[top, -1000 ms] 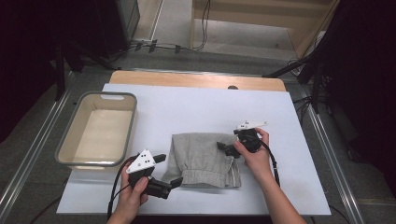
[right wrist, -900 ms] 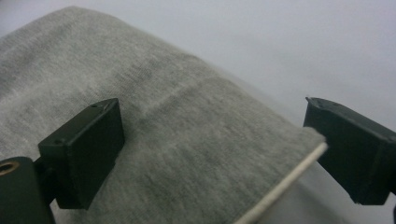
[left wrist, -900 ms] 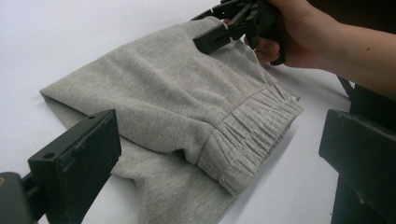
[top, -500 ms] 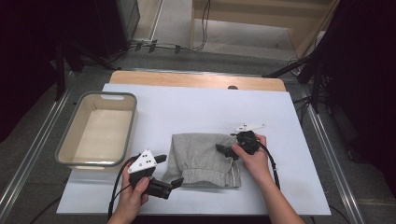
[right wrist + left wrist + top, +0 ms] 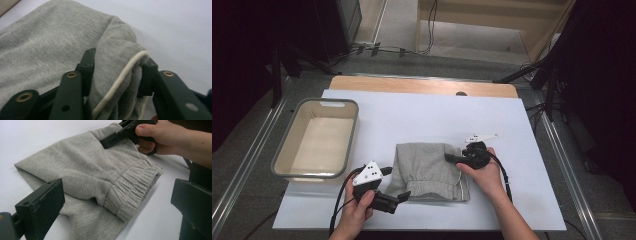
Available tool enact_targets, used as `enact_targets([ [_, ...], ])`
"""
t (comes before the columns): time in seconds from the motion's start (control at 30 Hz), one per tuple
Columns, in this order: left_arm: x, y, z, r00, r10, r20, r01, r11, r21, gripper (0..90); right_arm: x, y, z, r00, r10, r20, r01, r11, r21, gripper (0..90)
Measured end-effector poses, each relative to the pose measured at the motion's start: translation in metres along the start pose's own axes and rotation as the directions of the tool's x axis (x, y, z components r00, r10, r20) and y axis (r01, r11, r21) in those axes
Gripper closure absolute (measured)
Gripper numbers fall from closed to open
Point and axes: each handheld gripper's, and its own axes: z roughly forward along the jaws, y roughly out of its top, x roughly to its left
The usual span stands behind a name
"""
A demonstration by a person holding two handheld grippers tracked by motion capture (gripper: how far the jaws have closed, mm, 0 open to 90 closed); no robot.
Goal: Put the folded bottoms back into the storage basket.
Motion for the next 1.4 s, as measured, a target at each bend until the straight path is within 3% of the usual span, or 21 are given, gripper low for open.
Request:
enact_targets([
  [0.37,0.002,0.000,0.011,0.9990,-0.035,-0.027,0.035,0.9994,0.008,0.0,0.016,-0.001,-0.018,0.9992,-0.029,0.029,0.031,0.996,-0.078,64.8],
  [0.63,0.008,-0.001,0.022,0.9942,-0.090,-0.059,0.091,0.9955,0.023,0.0,0.027,-0.009,-0.035,0.9960,-0.063,0.063,0.070,0.991,-0.115,64.9],
  [0.7,0.007,-0.001,0.027,0.9931,-0.090,-0.076,0.093,0.9951,0.035,0.0,0.029,-0.012,-0.040,0.9954,-0.070,0.066,0.078,0.989,-0.128,64.9],
  [0.77,0.007,-0.001,0.033,0.9896,-0.084,-0.117,0.091,0.9946,0.051,0.0,0.031,-0.016,-0.044,0.9954,-0.066,0.070,0.075,0.987,-0.142,64.9],
  [0.93,0.006,-0.002,0.042,0.9867,-0.063,-0.149,0.078,0.9922,0.097,0.0,0.035,-0.021,-0.053,0.9949,-0.066,0.077,0.078,0.984,-0.158,64.9],
  [1.0,0.007,-0.003,0.044,0.9863,-0.068,-0.150,0.086,0.9899,0.113,0.0,0.037,-0.022,-0.056,0.9930,-0.080,0.087,0.093,0.983,-0.159,64.9],
  [1.1,0.009,-0.006,0.048,0.9797,-0.100,-0.174,0.127,0.9800,0.153,0.0,0.039,-0.024,-0.059,0.9911,-0.089,0.098,0.105,0.981,-0.163,64.9],
  [1.33,0.008,-0.009,0.049,0.9777,-0.105,-0.181,0.137,0.9751,0.174,0.0,0.040,-0.027,-0.061,0.9919,-0.082,0.097,0.098,0.980,-0.172,64.9],
  [1.4,0.008,-0.008,0.049,0.9761,-0.111,-0.187,0.145,0.9728,0.181,0.0,0.041,-0.027,-0.061,0.9898,-0.099,0.103,0.115,0.978,-0.173,64.9],
])
